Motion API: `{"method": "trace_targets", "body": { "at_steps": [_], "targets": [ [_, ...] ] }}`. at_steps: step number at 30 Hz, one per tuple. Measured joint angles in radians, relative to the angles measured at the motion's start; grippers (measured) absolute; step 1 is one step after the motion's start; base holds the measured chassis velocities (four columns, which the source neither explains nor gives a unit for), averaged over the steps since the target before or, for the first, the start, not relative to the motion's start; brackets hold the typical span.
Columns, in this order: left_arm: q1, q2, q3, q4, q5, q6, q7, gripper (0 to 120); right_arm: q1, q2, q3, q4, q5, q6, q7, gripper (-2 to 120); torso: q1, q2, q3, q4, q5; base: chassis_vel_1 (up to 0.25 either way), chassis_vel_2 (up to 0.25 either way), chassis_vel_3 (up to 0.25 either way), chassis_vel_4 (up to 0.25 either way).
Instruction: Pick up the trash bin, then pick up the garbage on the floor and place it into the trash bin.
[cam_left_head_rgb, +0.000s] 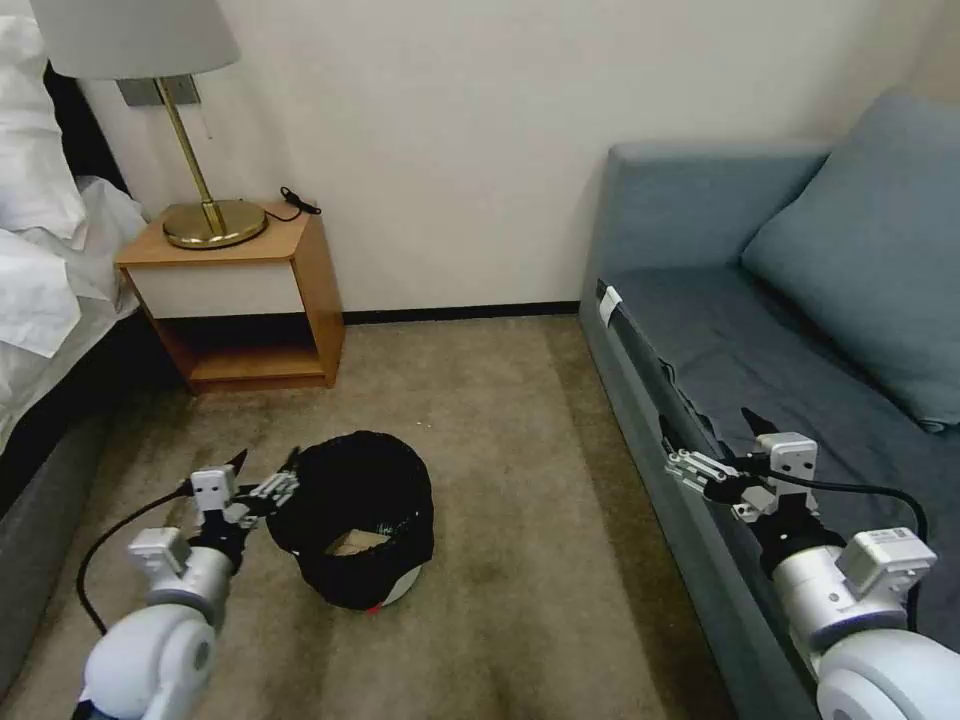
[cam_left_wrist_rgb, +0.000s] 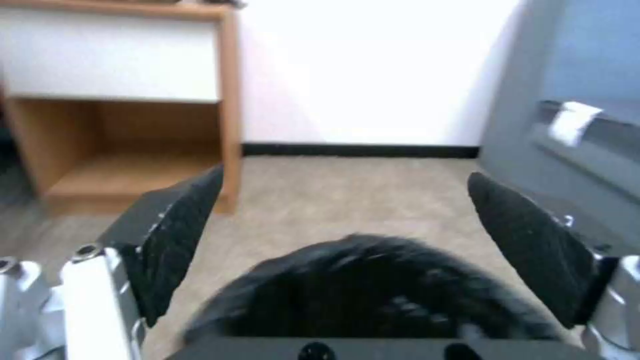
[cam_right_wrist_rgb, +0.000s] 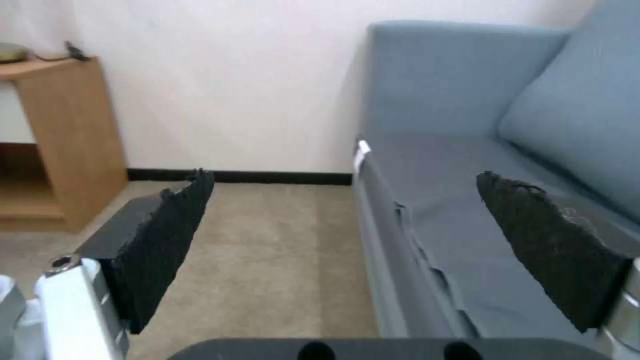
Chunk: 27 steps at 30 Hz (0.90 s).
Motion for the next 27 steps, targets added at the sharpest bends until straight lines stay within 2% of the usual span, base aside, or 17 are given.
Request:
{"method": "trace_targets", "body": {
  "at_steps": [2, 4, 6, 7, 8, 9, 10, 13, 17, 27],
  "targets": [
    [0.002, -0.006, 0.009, -0.005, 0.014, -0.004, -0.001, 100, -0.003, 0.004, 0.001, 0.000, -0.005, 0.002, -0.001, 100, 0.000, 0.000, 0.000, 0.0000, 0.0000, 0.000, 0.000, 0.000, 0.000],
    [0.025, -0.061, 0.063, -0.051, 0.118, -0.014, -0.024, 100, -0.016, 0.038, 0.002, 0.000, -0.047, 0.015, -0.005, 100, 0.000, 0.000, 0.000, -0.0001, 0.0001, 0.000, 0.000, 0.000, 0.000],
    [0.029, -0.070, 0.069, -0.058, 0.126, -0.015, -0.027, 100, -0.018, 0.043, 0.001, 0.000, -0.055, 0.017, -0.006, 100, 0.000, 0.000, 0.000, 0.0000, 0.0000, 0.000, 0.000, 0.000, 0.000],
    [0.044, -0.099, 0.084, -0.082, 0.147, -0.016, -0.038, 100, -0.024, 0.059, -0.005, -0.002, -0.079, 0.023, -0.009, 100, 0.000, 0.000, 0.000, 0.0000, 0.0001, 0.000, 0.000, 0.000, 0.000],
    [0.047, -0.105, 0.087, -0.086, 0.150, -0.018, -0.040, 100, -0.025, 0.062, -0.006, -0.003, -0.087, 0.025, -0.010, 100, 0.000, 0.000, 0.000, 0.0000, 0.0001, 0.000, 0.000, 0.000, 0.000],
    [0.068, -0.131, 0.092, -0.102, 0.179, -0.039, -0.045, 100, -0.032, 0.080, -0.015, -0.012, -0.118, 0.036, -0.015, 100, 0.000, 0.000, 0.000, 0.0000, 0.0001, 0.000, 0.000, 0.000, 0.000],
    [0.068, -0.131, 0.092, -0.102, 0.179, -0.039, -0.045, 100, -0.032, 0.080, -0.015, -0.012, -0.118, 0.036, -0.015, 100, 0.000, 0.000, 0.000, 0.0000, 0.0001, 0.000, 0.000, 0.000, 0.000],
    [0.109, -0.159, 0.086, -0.134, 0.231, -0.093, -0.043, 100, -0.033, 0.108, -0.035, -0.028, -0.153, 0.050, -0.023, 100, 0.000, 0.000, 0.000, 0.0002, 0.0001, 0.000, 0.000, 0.000, 0.000],
    [0.124, -0.172, 0.077, -0.158, 0.240, -0.113, -0.040, 100, -0.031, 0.125, -0.049, -0.041, -0.169, 0.056, -0.026, 100, 0.000, 0.000, 0.000, 0.0001, 0.0001, 0.000, 0.000, 0.000, 0.000],
    [0.128, -0.173, 0.068, -0.157, 0.241, -0.125, -0.036, 100, -0.029, 0.123, -0.056, -0.059, -0.177, 0.070, -0.038, 100, 0.000, 0.000, 0.000, 0.0001, -0.0001, 0.000, 0.000, 0.000, 0.000]
  ]
}}
